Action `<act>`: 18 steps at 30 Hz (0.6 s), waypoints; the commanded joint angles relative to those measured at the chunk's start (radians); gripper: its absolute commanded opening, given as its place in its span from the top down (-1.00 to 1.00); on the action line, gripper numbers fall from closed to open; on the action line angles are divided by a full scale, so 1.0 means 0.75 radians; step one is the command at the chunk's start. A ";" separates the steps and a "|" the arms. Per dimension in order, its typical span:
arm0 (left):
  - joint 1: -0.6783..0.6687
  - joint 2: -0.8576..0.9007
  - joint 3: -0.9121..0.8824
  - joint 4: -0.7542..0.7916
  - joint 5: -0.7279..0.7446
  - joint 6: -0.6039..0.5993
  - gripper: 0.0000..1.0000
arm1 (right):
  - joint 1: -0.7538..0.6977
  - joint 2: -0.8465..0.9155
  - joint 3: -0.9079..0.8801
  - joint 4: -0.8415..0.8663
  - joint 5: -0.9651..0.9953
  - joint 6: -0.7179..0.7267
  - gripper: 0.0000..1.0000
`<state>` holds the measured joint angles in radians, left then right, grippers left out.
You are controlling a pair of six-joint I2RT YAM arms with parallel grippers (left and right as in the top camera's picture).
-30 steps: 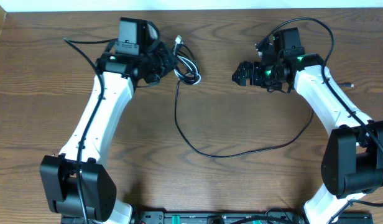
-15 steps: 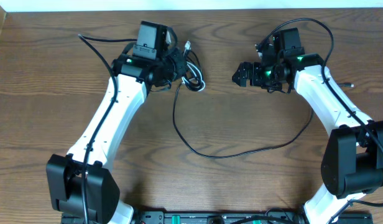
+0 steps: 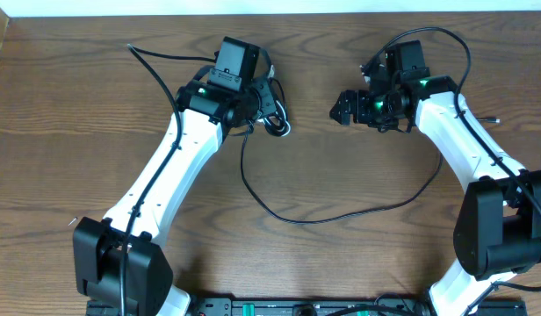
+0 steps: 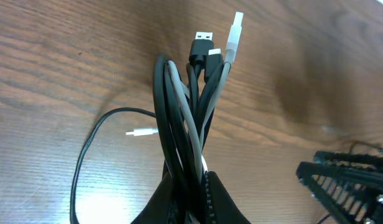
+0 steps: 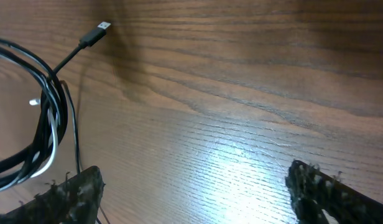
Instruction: Untangle cables
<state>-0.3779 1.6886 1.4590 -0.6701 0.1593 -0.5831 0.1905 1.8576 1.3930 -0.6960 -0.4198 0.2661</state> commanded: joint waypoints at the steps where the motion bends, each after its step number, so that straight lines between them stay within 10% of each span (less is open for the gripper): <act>1: -0.013 -0.008 0.023 -0.015 -0.065 0.087 0.85 | 0.010 -0.033 0.005 -0.004 -0.009 -0.028 -0.79; 18: -0.013 -0.008 0.024 0.057 0.153 0.139 0.85 | 0.055 -0.293 0.060 0.058 -0.118 -0.010 -0.83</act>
<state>-0.3874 1.6886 1.4590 -0.6487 0.1829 -0.4957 0.2104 1.6230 1.4311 -0.6540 -0.4923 0.2340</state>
